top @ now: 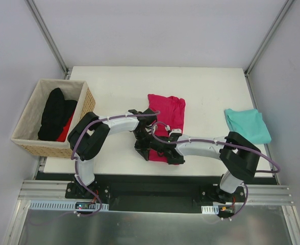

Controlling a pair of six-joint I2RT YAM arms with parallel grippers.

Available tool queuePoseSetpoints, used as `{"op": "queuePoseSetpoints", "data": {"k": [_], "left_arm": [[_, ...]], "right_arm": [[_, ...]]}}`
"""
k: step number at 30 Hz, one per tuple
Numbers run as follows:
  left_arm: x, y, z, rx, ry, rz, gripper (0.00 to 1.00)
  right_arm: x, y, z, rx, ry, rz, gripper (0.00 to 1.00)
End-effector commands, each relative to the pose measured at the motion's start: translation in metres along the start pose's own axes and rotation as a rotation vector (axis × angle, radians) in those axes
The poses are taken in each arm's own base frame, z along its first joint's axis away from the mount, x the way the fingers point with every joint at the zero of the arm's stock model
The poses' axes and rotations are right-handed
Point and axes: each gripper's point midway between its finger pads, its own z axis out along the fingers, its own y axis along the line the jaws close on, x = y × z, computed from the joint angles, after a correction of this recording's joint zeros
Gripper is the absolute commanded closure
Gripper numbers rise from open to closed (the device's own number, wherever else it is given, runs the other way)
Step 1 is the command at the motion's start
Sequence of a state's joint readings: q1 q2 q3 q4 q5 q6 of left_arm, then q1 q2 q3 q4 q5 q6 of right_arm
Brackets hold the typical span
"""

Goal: Fold and stack the t-shirts
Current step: Grab one side of the 2/3 rectangular tshirt with both arms

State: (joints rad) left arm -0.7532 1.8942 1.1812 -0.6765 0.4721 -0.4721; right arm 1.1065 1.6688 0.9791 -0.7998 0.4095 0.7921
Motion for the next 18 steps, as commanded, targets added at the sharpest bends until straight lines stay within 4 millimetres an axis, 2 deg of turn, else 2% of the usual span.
{"op": "queuePoseSetpoints", "data": {"k": [1, 5, 8, 9, 18], "left_arm": [[0.007, -0.005, -0.004, 0.010, 0.031, -0.018, 0.98], [0.008, -0.003, -0.004, 0.000, 0.032, -0.024, 0.98], [0.009, -0.002, -0.003, -0.007, 0.039, -0.032, 0.98], [0.009, -0.001, -0.004, -0.008, 0.037, -0.032, 0.98], [0.001, -0.009, -0.012, -0.006, 0.012, -0.024, 1.00]], "right_arm": [[0.010, -0.006, 0.009, 0.006, 0.035, 0.052, 0.72], [0.016, -0.007, 0.017, -0.001, 0.051, 0.072, 0.72], [0.019, -0.006, 0.020, -0.008, 0.064, 0.087, 0.89], [0.020, -0.007, 0.021, -0.007, 0.070, 0.089, 0.99], [0.011, -0.010, 0.016, 0.011, 0.040, 0.072, 0.99]]}}
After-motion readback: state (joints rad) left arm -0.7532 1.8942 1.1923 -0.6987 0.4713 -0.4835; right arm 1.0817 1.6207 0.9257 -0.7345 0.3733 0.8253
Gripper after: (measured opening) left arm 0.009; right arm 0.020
